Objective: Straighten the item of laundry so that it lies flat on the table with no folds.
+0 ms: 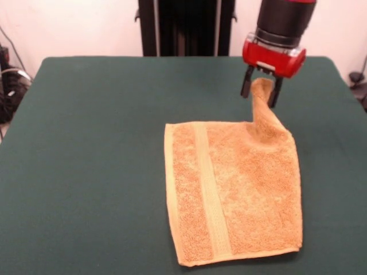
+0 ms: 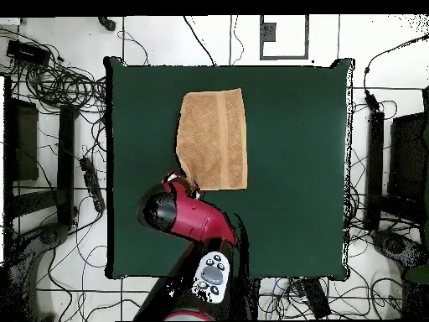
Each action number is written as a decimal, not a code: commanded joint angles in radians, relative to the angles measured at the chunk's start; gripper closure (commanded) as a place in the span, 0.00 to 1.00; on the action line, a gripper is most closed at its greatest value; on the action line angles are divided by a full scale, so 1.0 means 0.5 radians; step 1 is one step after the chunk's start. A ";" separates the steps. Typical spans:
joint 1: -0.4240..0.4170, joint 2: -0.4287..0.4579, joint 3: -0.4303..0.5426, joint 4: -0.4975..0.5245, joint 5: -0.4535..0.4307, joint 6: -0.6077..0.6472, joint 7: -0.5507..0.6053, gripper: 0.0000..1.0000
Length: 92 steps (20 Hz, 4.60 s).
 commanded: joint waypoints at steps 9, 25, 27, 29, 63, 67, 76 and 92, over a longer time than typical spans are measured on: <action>0.077 -0.116 -0.058 -0.041 -0.432 -0.175 0.159 0.00; -0.039 -0.349 -0.019 -0.365 -0.580 0.432 -0.030 0.00; -0.109 -0.313 0.047 -0.339 -0.607 0.338 -0.028 0.00; -0.189 -0.268 0.122 -0.336 -0.644 0.242 -0.034 0.00; -0.693 0.260 0.583 -0.703 -1.446 -0.140 -0.044 0.00; -0.703 0.305 0.580 -0.746 -1.496 -0.131 -0.019 0.00; -0.727 0.401 0.567 -0.737 -1.539 -0.137 0.057 0.00; -0.824 0.222 0.618 -0.420 -1.579 -0.071 0.041 0.00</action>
